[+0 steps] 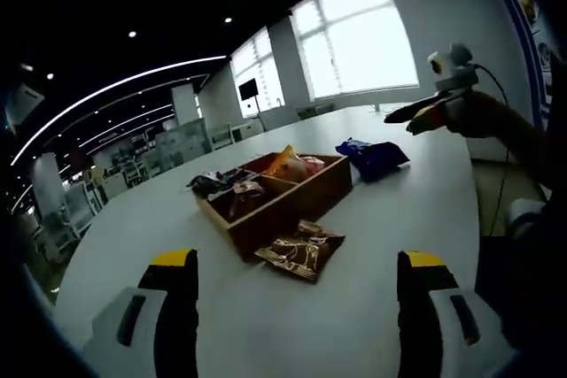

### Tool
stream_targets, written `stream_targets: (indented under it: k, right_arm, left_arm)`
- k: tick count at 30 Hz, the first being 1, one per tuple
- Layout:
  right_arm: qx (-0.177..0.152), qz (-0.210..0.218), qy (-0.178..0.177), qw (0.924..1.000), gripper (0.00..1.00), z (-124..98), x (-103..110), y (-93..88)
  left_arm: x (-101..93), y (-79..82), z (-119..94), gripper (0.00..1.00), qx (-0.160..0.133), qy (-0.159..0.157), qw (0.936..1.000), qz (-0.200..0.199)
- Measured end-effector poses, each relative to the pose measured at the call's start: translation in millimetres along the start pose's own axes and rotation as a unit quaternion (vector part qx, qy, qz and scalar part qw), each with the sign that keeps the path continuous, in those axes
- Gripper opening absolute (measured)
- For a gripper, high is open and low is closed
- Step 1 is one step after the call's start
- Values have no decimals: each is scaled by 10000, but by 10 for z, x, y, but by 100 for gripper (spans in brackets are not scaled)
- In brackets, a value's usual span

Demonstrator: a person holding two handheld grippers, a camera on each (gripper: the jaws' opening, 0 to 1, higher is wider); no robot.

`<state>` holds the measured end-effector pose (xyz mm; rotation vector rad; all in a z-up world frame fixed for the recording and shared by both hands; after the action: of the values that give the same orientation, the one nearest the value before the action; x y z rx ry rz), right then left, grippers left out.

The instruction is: Pick up the scattered marshmallows, QQ candies, Oreo cookies, and mixed nuts on the table and sort them into separate containers

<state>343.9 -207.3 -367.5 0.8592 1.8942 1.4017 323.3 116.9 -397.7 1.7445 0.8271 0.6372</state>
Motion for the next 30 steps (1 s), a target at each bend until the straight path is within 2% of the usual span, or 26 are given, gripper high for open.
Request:
stream_targets:
  k: [30]
  right_arm:
    - [10, 2, -16, 10000, 89, -3, -5, -4]
  left_arm:
    - [-105, -26, 142, 94, 56, -244, 9997, -71]
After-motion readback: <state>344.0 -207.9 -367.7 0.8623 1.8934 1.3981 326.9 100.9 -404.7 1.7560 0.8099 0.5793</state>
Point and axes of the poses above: the point that each gripper's makers call its tool centre point, and the gripper's own axes: z roughly forward along the fingers, x roughly to its left, y roughly out of its top, the point moved 9 cm from there along -z, roughly backward along the fingers, and after that the axes turned 11 degrees about -z, right-handed, at the moved point
